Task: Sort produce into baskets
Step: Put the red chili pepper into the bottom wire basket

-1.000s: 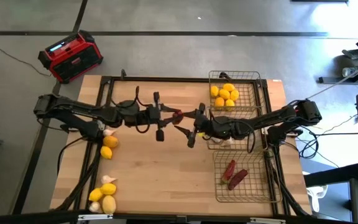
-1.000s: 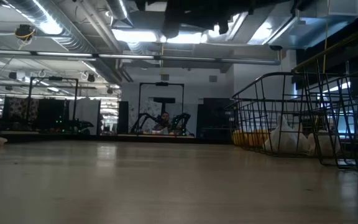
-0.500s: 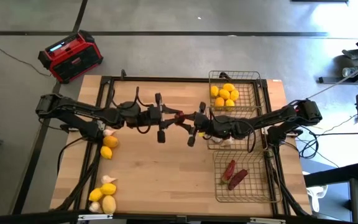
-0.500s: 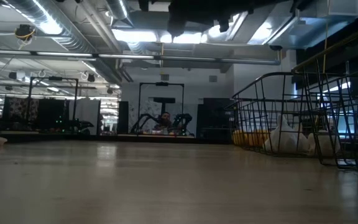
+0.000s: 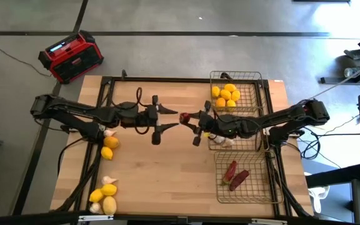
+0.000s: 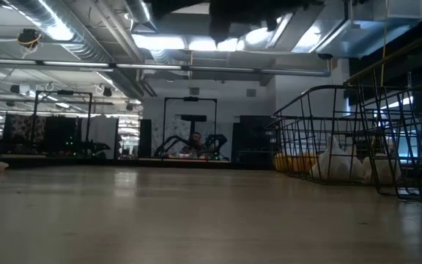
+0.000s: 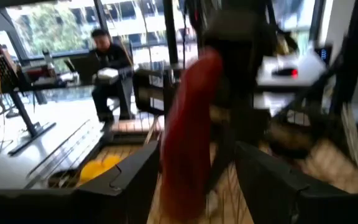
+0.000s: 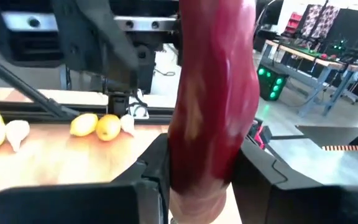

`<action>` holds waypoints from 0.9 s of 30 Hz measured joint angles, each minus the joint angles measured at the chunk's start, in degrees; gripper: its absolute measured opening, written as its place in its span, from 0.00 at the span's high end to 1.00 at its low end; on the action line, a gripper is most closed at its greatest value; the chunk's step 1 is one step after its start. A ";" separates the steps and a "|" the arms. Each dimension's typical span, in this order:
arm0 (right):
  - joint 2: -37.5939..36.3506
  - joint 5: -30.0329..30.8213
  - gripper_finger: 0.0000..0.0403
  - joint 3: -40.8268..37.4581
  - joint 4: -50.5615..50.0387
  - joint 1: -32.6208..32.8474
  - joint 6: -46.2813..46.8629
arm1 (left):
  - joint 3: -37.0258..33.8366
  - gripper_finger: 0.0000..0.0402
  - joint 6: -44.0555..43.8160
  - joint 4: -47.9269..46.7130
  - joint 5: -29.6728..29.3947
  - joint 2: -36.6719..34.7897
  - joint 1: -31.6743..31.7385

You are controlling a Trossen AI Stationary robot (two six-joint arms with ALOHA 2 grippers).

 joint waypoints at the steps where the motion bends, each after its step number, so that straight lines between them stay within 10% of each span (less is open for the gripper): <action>1: -0.91 -0.10 0.72 0.00 -1.35 0.38 -0.04 | 0.00 0.48 0.59 -2.60 -0.04 -0.96 0.00; 11: -12.44 -1.31 0.71 0.04 -23.54 6.14 8.09 | 0.00 0.47 0.23 -20.64 -0.12 -4.44 0.07; 27: -20.05 -14.73 0.71 0.02 -58.33 18.39 47.28 | 0.00 0.47 1.37 -21.17 -0.21 -4.33 0.15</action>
